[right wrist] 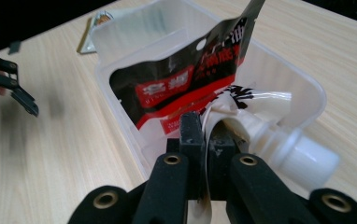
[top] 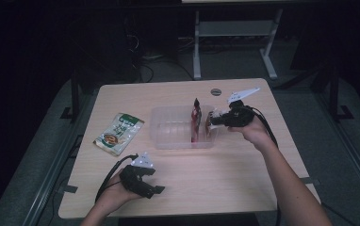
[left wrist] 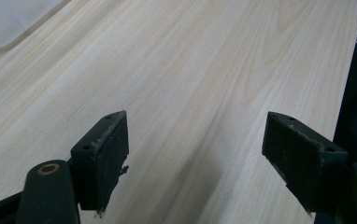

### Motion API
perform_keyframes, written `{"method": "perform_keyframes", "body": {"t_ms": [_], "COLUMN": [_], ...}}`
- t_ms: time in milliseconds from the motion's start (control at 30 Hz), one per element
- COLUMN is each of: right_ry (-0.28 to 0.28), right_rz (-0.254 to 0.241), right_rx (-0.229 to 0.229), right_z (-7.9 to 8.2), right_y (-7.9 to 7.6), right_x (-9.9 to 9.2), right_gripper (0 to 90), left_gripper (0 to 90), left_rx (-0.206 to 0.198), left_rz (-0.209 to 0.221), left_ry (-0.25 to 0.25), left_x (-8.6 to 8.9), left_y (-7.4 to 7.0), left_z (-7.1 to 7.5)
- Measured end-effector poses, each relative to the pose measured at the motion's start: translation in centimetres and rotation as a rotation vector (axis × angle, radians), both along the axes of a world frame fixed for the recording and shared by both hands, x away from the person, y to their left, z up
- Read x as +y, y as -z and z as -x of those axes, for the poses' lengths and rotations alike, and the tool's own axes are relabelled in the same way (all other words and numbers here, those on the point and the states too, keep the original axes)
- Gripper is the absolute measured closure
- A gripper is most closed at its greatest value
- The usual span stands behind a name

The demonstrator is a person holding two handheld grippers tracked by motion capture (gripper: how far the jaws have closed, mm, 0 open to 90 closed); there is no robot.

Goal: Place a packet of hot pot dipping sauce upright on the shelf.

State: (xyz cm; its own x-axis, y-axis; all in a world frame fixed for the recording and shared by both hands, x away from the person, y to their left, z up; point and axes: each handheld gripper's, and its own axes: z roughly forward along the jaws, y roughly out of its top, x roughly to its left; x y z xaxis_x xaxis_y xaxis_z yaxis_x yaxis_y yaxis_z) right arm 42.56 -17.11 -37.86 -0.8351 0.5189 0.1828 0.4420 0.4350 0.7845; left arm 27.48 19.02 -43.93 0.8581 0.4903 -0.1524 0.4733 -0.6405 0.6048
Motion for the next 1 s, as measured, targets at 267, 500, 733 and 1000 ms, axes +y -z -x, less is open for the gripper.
{"method": "perform_keyframes", "body": {"t_ms": [267, 500, 733, 1000], "right_ry": [0.023, 0.048, 0.072, 0.073], "right_rz": [-0.034, -0.037, -0.006, 0.032], "right_rx": [0.004, -0.011, -0.029, -0.032], "right_z": [0.2, 0.8, 2.3, 4.9], "right_y": [-0.3, -0.5, -1.0, -0.5], "right_x": [-0.6, -1.1, -1.7, -1.2], "right_gripper": [76.9, 63.4, 49.0, 39.2], "left_gripper": [22.5, 22.4, 22.5, 22.5], "left_rx": [0.001, 0.006, 0.005, 0.003], "left_rz": [-0.006, 0.010, 0.015, 0.017], "left_ry": [0.011, -0.006, -0.001, -0.005], "left_x": [-0.1, -0.1, -0.1, 0.0], "left_y": [0.0, 0.1, 0.1, 0.0], "left_z": [0.0, 0.1, 0.0, 0.0]}}
